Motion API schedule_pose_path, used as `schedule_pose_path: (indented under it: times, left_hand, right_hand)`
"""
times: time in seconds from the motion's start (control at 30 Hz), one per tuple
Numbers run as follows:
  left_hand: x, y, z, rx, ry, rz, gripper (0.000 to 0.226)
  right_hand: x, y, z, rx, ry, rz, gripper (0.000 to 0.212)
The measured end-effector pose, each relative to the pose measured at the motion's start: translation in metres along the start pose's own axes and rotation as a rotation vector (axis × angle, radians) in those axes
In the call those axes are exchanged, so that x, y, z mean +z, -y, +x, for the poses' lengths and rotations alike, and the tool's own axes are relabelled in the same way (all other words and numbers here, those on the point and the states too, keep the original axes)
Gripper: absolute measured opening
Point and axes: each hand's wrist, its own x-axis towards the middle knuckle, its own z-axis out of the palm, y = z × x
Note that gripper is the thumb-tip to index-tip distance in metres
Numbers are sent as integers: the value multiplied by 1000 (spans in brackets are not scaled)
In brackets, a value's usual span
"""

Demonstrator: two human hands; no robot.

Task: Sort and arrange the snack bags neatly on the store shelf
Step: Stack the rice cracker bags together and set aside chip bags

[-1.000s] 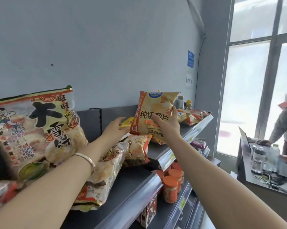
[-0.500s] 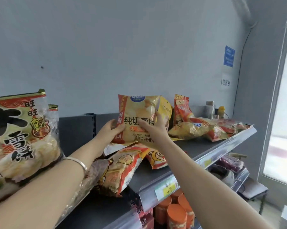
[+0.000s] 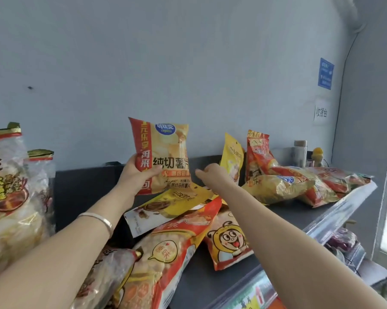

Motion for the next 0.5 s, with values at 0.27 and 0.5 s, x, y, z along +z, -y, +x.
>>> schedule_pose_path:
  times: [0.27, 0.5]
  left_hand:
    - [0, 13, 15, 57, -41, 92, 58]
    - [-2, 7, 16, 46, -245, -1, 58]
  right_hand:
    - [20, -2, 29, 108, 321, -64, 39]
    - [3, 9, 48, -14, 145, 315, 8]
